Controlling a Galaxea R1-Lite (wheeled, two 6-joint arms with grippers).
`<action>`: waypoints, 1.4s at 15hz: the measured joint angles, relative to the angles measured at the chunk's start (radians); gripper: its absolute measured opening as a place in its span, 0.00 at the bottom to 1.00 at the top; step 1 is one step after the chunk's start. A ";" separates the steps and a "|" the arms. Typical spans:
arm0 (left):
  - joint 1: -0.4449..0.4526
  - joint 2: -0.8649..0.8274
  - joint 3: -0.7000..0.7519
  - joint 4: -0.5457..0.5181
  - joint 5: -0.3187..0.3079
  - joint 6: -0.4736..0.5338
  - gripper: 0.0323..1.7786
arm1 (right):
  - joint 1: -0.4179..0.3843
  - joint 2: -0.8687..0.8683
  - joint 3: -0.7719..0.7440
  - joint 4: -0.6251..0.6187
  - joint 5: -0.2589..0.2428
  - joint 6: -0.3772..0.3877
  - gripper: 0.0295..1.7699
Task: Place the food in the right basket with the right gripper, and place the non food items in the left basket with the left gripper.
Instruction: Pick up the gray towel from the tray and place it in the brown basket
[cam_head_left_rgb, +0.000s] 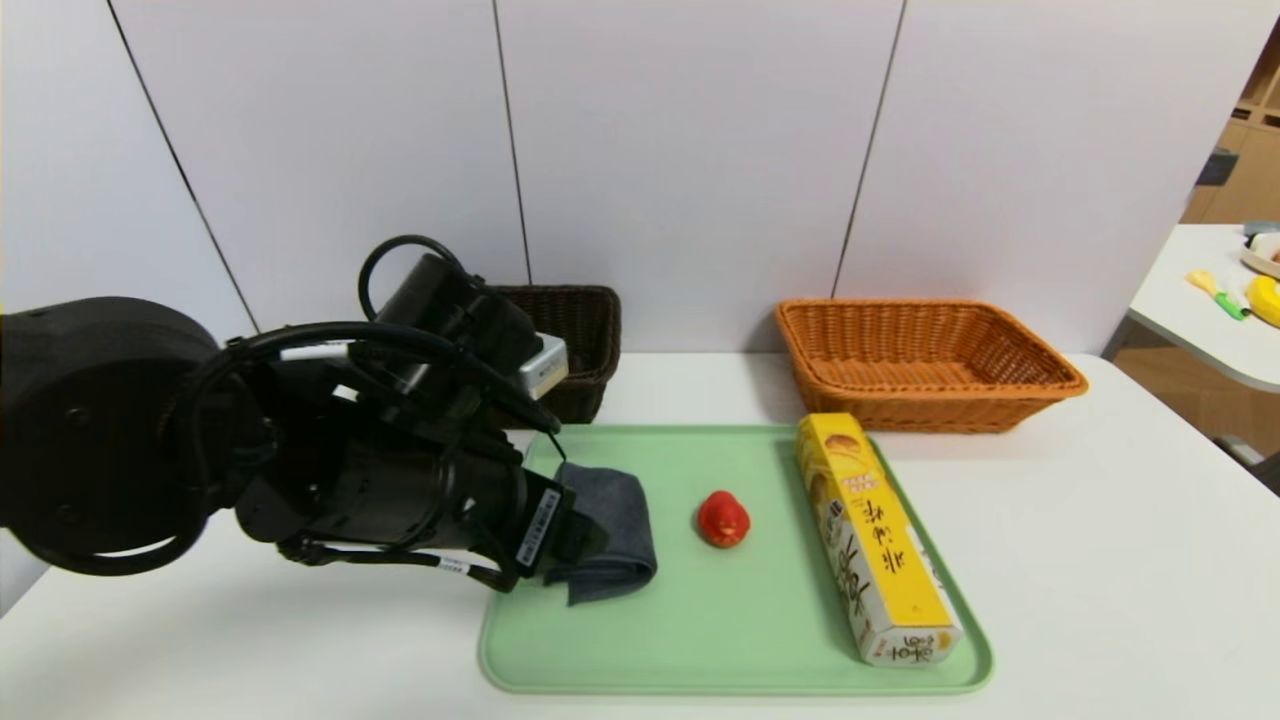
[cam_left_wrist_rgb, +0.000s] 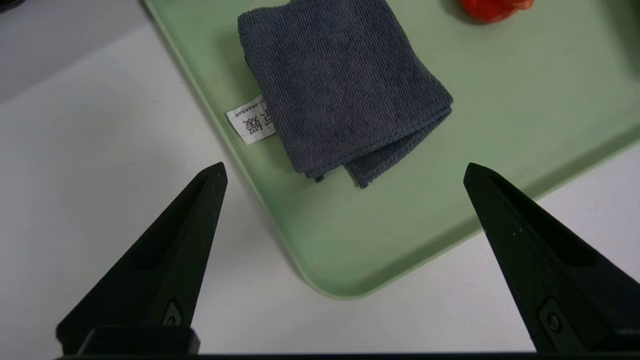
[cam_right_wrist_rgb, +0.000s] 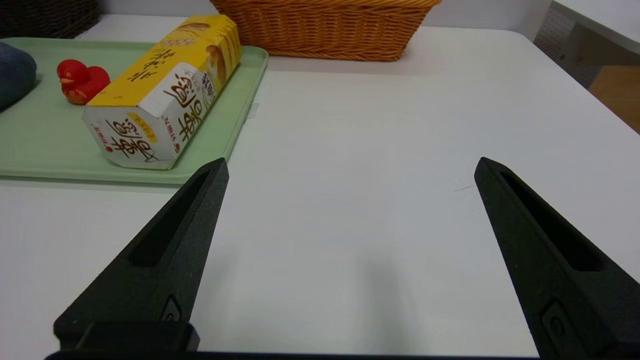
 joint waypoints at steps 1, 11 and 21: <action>-0.009 0.028 -0.017 -0.008 0.015 -0.034 0.95 | 0.000 0.000 0.000 0.000 0.000 0.000 0.96; -0.044 0.190 -0.081 -0.073 0.232 -0.303 0.95 | 0.000 0.000 0.000 0.000 0.000 0.000 0.96; -0.070 0.238 -0.073 -0.123 0.233 -0.424 0.95 | 0.000 0.000 0.000 0.000 0.000 0.000 0.96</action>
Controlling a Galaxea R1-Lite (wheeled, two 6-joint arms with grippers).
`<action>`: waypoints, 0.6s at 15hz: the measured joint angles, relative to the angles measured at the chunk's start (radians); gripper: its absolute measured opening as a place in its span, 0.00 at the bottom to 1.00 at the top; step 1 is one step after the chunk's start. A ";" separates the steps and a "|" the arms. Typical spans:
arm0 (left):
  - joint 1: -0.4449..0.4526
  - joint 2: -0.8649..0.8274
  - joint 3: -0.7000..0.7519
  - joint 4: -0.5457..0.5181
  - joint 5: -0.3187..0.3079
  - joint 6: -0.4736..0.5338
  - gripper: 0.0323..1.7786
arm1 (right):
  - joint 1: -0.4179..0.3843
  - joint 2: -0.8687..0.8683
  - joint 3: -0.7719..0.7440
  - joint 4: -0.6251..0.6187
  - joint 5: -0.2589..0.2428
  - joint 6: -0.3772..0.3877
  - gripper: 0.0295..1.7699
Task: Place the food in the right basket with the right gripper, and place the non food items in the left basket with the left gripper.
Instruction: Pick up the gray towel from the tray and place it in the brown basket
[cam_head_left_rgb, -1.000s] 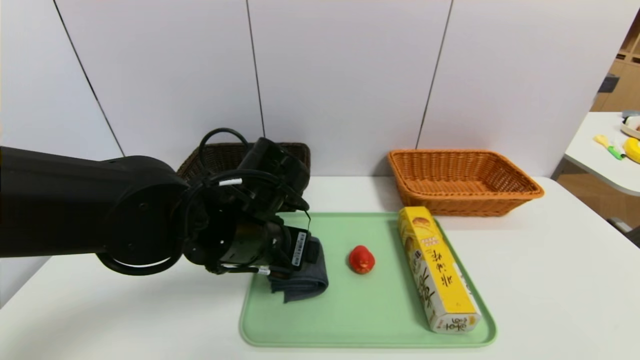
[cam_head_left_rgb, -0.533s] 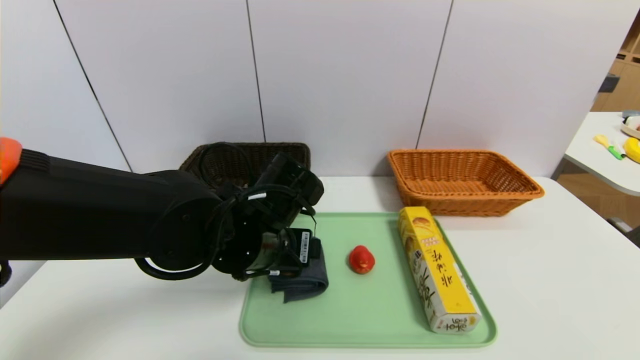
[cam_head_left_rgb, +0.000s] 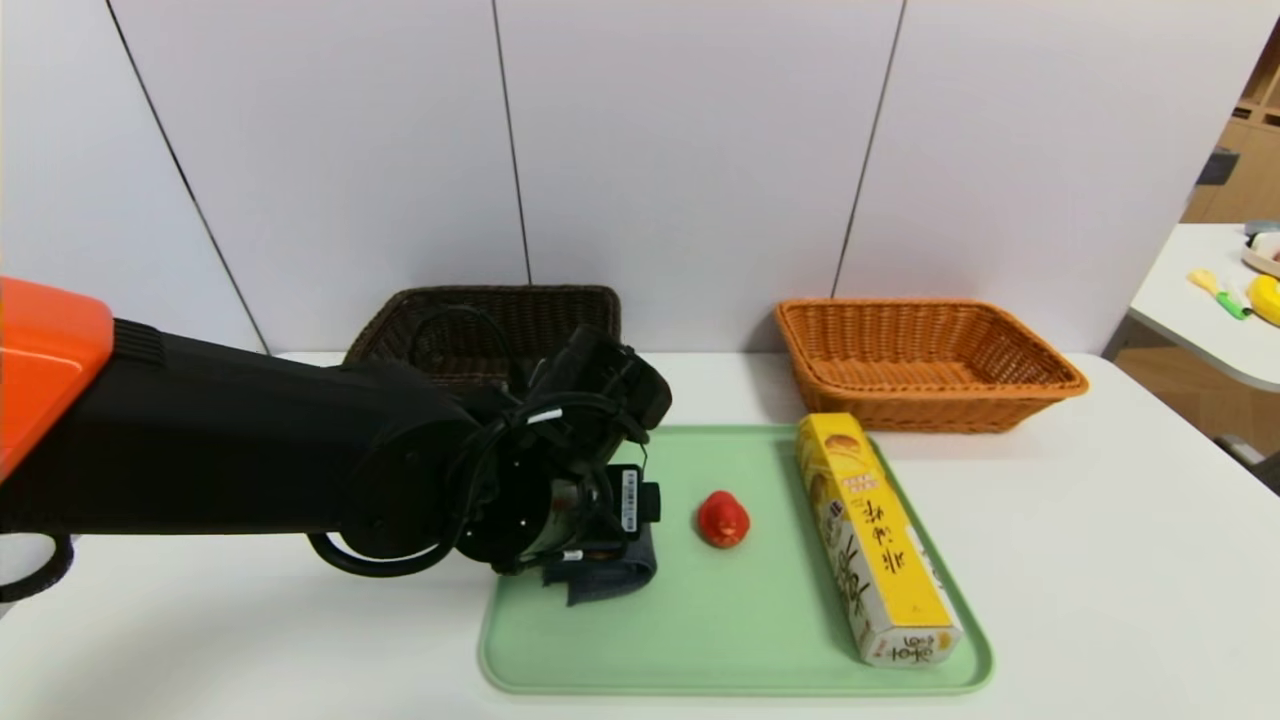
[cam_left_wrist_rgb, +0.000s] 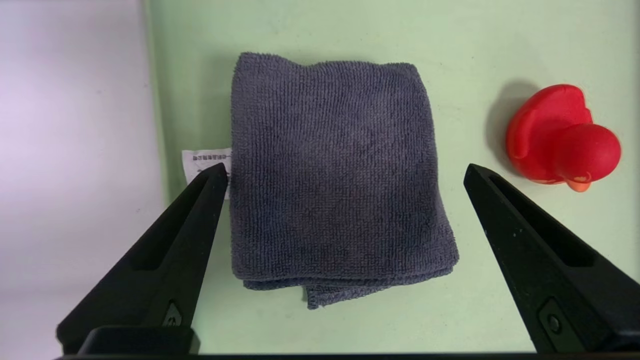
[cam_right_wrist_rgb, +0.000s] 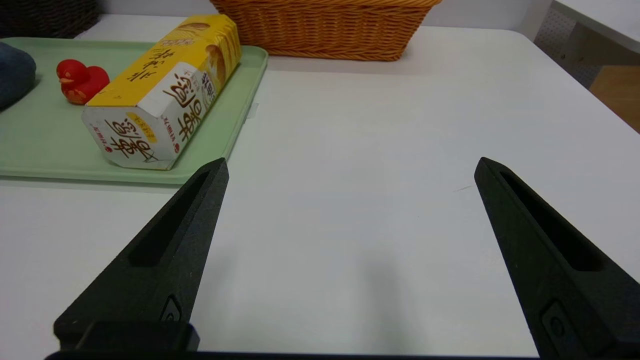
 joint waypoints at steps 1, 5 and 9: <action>0.000 0.006 0.003 0.000 0.000 0.000 0.95 | 0.000 0.000 0.000 0.000 0.000 0.000 0.96; 0.000 0.038 0.005 -0.002 0.007 0.000 0.95 | 0.000 0.000 0.000 0.000 0.000 0.000 0.96; 0.000 0.066 0.002 -0.002 0.043 0.000 0.95 | 0.000 0.000 0.000 0.000 0.000 0.000 0.96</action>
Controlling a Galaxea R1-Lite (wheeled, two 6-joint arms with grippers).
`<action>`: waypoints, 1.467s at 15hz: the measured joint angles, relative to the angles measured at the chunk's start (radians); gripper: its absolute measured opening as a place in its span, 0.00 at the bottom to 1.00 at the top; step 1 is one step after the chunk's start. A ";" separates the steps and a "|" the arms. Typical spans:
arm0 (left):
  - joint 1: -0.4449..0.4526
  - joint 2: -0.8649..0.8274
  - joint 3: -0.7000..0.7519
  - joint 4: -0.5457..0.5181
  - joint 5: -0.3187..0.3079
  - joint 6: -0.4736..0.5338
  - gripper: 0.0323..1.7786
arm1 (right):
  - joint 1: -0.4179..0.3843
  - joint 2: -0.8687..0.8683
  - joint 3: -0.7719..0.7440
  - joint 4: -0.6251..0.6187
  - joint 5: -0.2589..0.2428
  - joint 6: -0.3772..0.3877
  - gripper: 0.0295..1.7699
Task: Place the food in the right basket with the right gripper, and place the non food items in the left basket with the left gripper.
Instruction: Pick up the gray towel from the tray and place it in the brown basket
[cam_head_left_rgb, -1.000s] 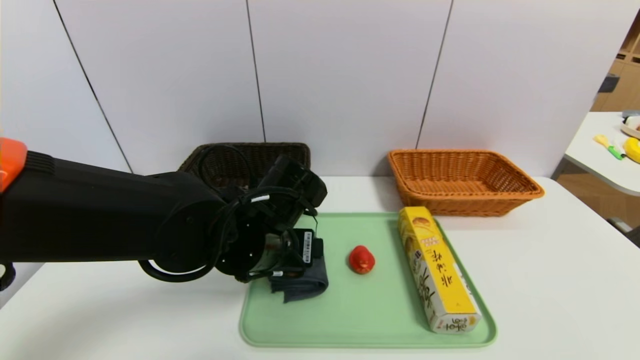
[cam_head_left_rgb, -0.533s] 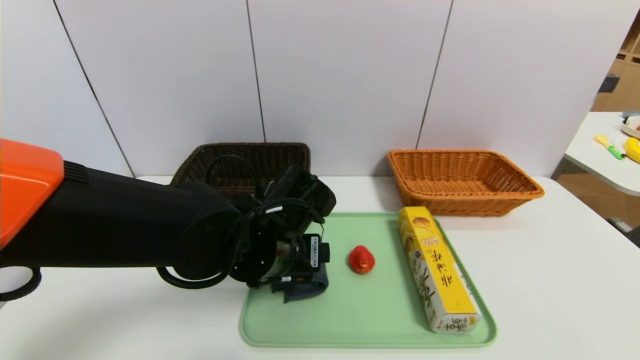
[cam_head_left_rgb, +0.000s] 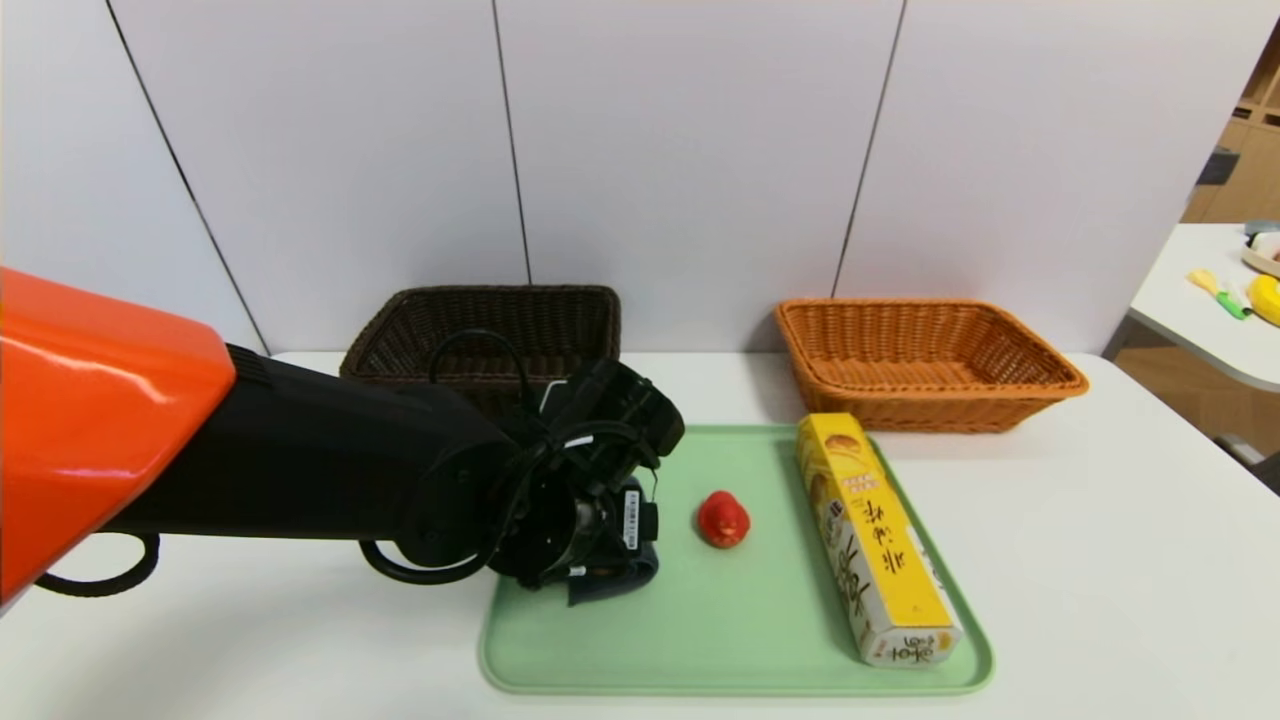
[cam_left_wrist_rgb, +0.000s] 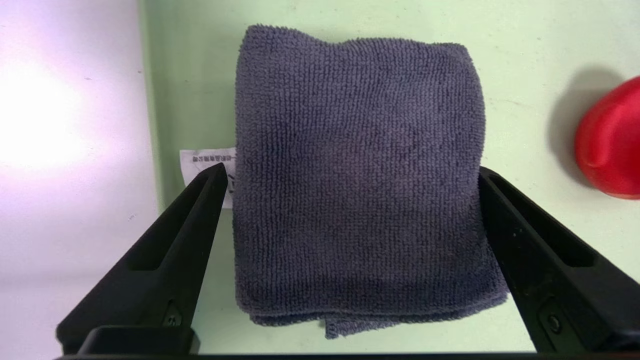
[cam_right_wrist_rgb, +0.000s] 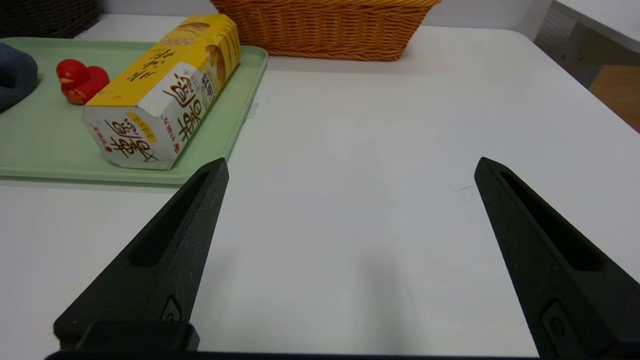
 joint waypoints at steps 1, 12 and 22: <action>0.000 0.004 0.000 0.000 0.016 0.000 0.95 | 0.000 0.000 0.000 0.000 0.000 0.000 0.96; -0.001 0.033 -0.008 -0.001 0.045 0.000 0.88 | 0.000 0.000 0.000 0.000 0.000 0.000 0.96; -0.014 0.024 -0.019 0.004 0.047 0.006 0.21 | 0.000 0.000 0.000 0.000 0.000 0.000 0.96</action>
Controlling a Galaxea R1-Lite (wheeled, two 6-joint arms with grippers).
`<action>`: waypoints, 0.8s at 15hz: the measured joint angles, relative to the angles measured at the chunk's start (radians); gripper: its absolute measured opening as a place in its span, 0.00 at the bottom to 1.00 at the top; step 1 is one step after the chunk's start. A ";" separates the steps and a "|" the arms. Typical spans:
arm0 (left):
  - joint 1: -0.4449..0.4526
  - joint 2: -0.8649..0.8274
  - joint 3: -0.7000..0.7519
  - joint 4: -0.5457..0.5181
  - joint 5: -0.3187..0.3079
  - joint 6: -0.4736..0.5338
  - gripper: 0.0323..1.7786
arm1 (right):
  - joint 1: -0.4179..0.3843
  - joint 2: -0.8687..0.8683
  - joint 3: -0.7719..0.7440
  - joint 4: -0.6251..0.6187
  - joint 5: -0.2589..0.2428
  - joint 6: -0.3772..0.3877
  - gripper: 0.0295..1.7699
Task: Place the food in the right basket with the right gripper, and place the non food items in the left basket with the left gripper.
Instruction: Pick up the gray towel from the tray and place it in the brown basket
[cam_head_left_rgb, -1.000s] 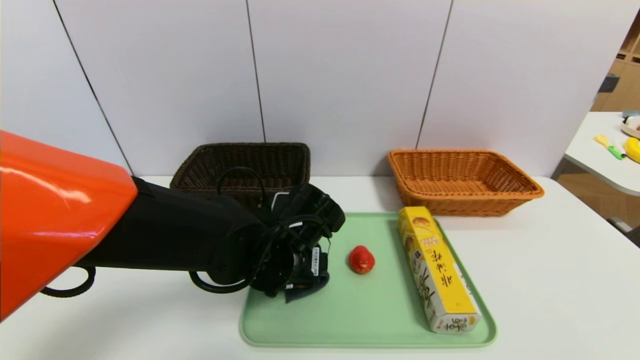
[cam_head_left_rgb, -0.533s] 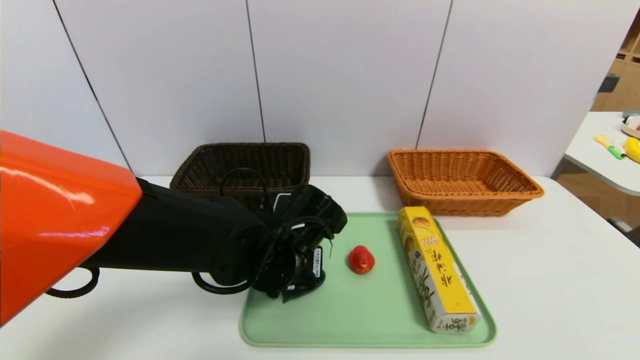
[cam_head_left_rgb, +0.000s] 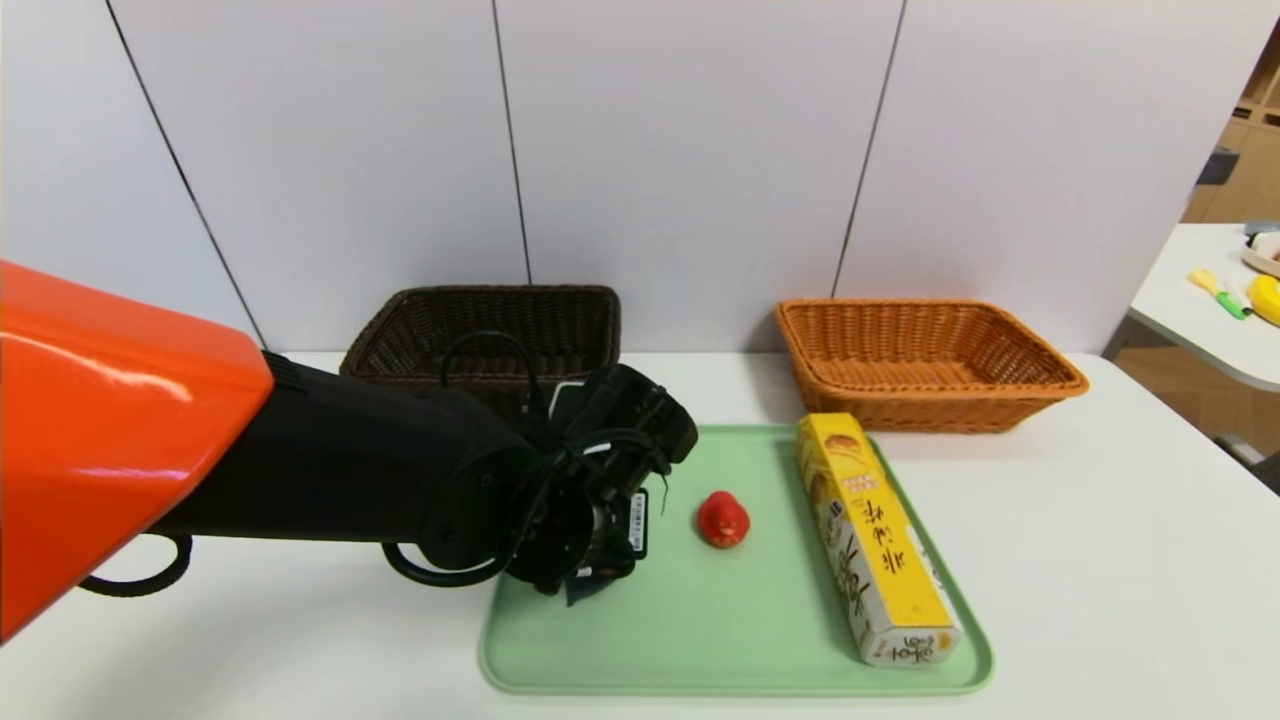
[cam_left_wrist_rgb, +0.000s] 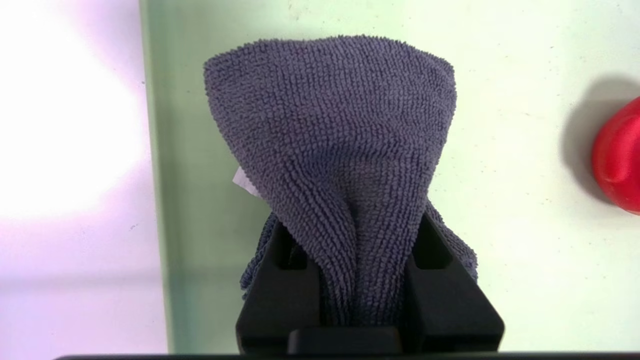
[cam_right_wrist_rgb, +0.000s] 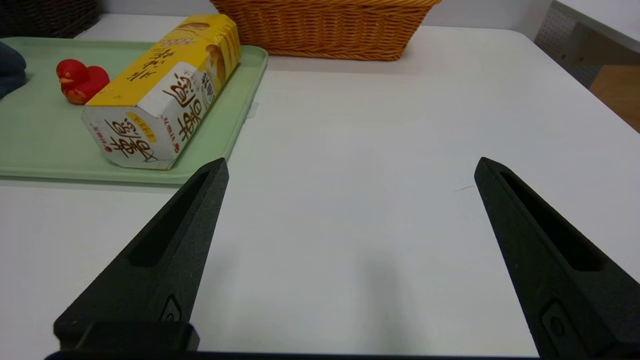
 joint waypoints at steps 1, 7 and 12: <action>0.000 -0.007 -0.001 0.001 0.001 0.002 0.21 | 0.000 0.000 0.000 0.000 0.000 0.000 0.96; 0.004 -0.095 -0.039 0.000 0.046 0.058 0.21 | 0.000 0.000 0.000 0.000 0.000 0.000 0.96; 0.075 -0.136 -0.156 -0.024 0.134 0.191 0.21 | 0.000 0.000 0.000 0.000 0.000 0.001 0.96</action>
